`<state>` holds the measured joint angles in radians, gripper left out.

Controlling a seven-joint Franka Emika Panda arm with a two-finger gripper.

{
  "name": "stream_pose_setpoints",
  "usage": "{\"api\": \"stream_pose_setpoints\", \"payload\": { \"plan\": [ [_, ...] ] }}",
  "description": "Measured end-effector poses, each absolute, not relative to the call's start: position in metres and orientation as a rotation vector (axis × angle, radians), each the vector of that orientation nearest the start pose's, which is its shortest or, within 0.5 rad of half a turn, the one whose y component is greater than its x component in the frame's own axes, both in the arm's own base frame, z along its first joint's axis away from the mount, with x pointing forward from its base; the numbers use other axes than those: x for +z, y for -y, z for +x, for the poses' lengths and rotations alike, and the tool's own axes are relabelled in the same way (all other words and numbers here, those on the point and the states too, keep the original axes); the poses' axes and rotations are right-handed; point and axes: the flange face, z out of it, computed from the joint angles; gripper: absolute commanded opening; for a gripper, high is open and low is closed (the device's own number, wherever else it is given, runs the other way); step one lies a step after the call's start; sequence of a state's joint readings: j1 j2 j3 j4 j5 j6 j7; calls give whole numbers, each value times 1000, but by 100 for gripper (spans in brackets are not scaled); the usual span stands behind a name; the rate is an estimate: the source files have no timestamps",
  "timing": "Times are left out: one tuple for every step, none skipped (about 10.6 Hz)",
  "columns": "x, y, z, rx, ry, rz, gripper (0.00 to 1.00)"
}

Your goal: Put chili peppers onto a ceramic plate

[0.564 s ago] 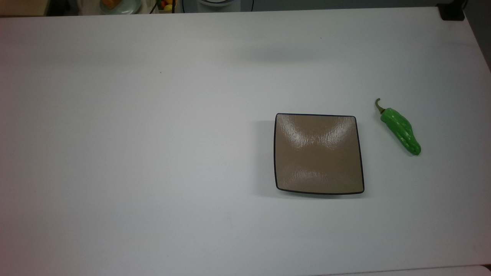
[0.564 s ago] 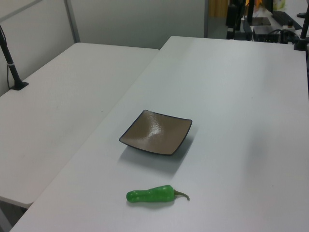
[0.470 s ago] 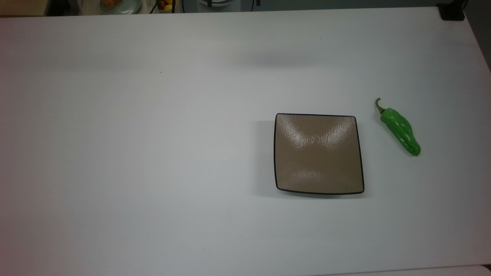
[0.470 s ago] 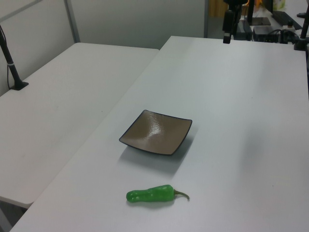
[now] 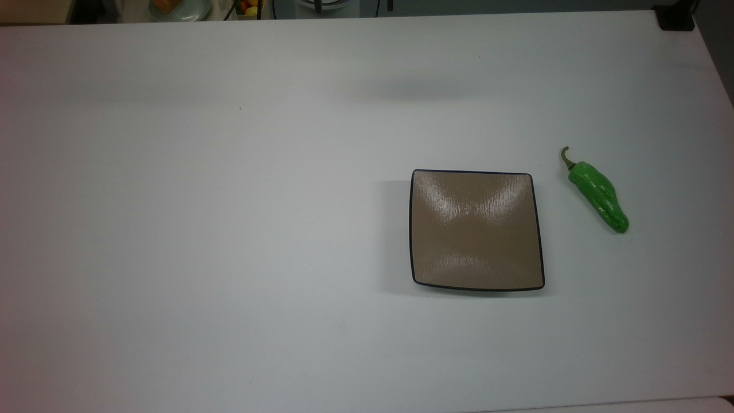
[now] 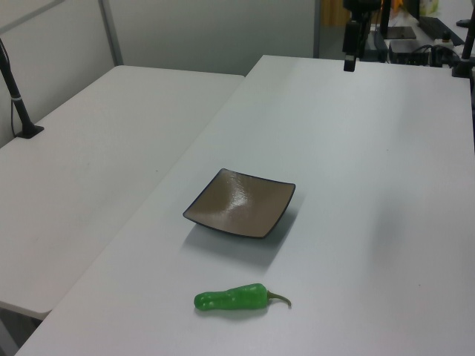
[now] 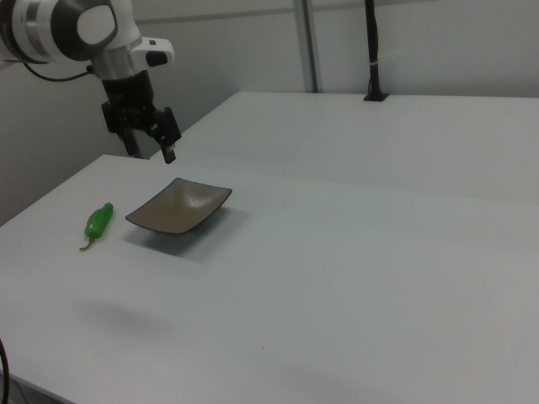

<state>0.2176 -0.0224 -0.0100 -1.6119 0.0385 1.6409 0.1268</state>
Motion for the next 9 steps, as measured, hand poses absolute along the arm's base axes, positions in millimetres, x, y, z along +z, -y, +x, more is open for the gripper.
{"api": "stream_pose_setpoints", "payload": {
  "plan": [
    [624, -118, 542, -68, 122, -3092, 100],
    [624, -120, 541, -68, 128, -3091, 100],
    [623, -128, 539, -66, 151, -3089, 100],
    [622, -144, 537, -63, 195, -3083, 100],
    [620, -168, 533, -62, 260, -3077, 100],
    [617, -195, 529, -65, 324, -3068, 100],
    [614, -225, 525, -69, 349, -3059, 100],
    [611, -253, 523, -104, 334, -3044, 100],
    [606, -285, 522, -154, 298, -3018, 100]
  ]
}}
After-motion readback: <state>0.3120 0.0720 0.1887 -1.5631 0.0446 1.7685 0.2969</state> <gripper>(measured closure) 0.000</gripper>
